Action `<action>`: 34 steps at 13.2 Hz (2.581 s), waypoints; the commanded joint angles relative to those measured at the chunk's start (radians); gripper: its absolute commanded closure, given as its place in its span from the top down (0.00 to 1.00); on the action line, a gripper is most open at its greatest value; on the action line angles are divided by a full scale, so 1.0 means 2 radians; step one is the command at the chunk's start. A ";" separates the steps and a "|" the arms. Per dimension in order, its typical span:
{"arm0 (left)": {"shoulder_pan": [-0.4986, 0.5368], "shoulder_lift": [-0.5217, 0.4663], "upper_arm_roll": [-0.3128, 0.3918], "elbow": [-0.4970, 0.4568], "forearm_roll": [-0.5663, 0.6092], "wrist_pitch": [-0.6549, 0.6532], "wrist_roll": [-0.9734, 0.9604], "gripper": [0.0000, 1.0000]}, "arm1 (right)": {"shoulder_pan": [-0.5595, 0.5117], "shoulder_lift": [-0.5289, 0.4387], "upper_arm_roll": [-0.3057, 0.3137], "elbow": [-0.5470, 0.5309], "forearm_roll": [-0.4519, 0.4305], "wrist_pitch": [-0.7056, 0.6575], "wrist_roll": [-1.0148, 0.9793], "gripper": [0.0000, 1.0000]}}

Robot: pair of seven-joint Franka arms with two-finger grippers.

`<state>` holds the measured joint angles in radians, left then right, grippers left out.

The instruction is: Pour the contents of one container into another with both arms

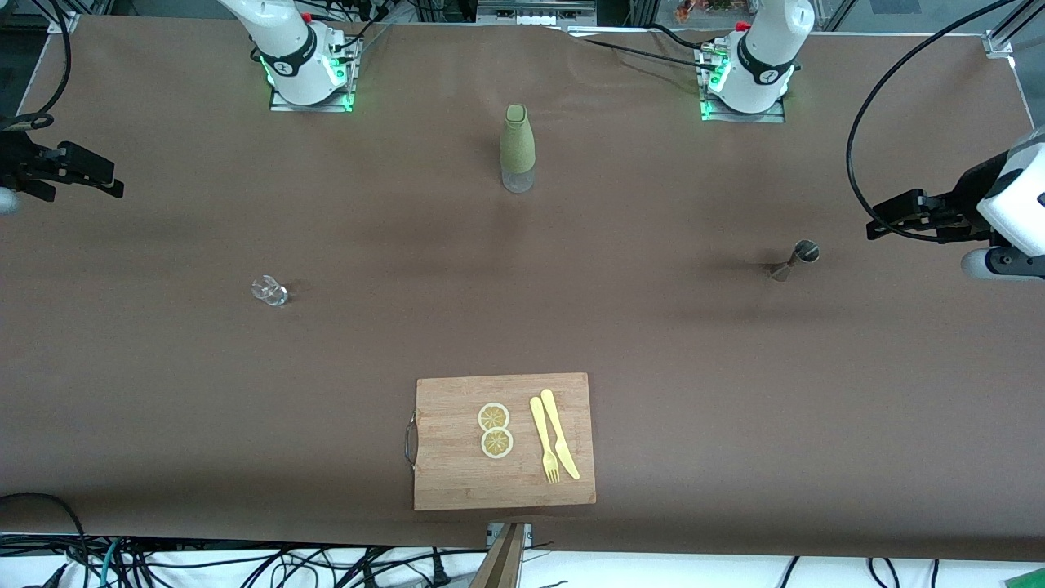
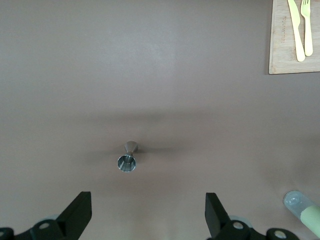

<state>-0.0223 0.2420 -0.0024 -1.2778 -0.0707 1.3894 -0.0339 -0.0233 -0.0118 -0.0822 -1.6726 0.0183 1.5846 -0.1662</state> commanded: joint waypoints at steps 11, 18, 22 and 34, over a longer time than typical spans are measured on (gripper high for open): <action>0.003 0.011 -0.001 0.025 -0.009 -0.007 -0.005 1.00 | -0.001 0.004 -0.001 0.012 0.005 -0.009 -0.005 1.00; 0.004 0.013 -0.001 0.025 -0.008 -0.007 -0.005 1.00 | -0.004 0.014 -0.003 0.012 0.005 -0.009 -0.007 1.00; 0.013 0.013 -0.002 0.025 -0.009 -0.007 -0.004 1.00 | -0.011 0.019 -0.016 0.010 0.006 -0.009 -0.078 1.00; 0.043 0.011 0.062 0.010 -0.013 -0.011 0.060 1.00 | -0.097 0.154 -0.086 -0.026 0.218 0.008 -0.674 1.00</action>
<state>0.0551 0.2489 0.0675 -1.2754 -0.0713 1.3872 -0.0083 -0.1653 0.2447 -0.2584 -1.7086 0.3610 1.5884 -1.3369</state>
